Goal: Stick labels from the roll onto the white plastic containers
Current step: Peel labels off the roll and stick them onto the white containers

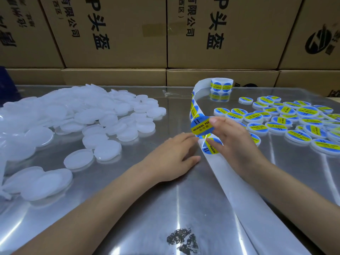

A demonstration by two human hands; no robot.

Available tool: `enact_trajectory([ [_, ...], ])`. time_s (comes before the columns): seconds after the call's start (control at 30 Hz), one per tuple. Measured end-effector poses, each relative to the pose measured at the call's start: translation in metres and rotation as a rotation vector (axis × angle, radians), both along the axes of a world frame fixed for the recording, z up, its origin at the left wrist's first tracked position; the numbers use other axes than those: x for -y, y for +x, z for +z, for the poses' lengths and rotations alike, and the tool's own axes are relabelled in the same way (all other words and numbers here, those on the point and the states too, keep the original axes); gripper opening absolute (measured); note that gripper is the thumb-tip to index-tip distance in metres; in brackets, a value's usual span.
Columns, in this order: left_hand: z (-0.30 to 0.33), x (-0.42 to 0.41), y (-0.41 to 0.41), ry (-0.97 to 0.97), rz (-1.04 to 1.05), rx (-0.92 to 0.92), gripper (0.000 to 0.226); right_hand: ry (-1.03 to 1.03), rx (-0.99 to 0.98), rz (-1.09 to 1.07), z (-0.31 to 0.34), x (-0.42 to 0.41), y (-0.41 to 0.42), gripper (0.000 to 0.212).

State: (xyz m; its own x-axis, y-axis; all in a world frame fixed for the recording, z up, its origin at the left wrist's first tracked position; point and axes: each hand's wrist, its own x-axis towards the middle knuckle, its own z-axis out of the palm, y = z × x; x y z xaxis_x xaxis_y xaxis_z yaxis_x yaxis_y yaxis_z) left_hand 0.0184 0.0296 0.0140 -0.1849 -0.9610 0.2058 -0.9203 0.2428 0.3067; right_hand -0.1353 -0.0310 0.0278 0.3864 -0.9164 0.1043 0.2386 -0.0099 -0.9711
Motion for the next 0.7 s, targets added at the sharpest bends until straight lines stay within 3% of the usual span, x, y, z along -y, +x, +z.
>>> enact_trajectory([
  [0.1, -0.002, 0.004, 0.009, 0.052, 0.268, 0.042, 0.077, 0.172, 0.046, 0.015, -0.002, 0.005, -0.003, 0.009],
  [0.2, -0.002, 0.005, 0.017, 0.046, 0.404, 0.025, 0.075, 0.244, 0.034, 0.035, -0.004, 0.007, -0.004, 0.014],
  [0.3, 0.000, 0.007, 0.022, -0.045, 0.349, -0.061, 0.067, 0.246, 0.009, 0.042, -0.005, 0.006, -0.005, 0.019],
  [0.5, 0.005, 0.007, 0.014, -0.295, 0.104, -0.282, 0.092, 0.217, -0.020, 0.100, -0.005, 0.004, -0.004, 0.014],
  [0.7, 0.007, 0.004, 0.006, -0.401, 0.009, -0.276, 0.097, 0.248, 0.001, 0.126, -0.003, 0.001, -0.004, 0.042],
])
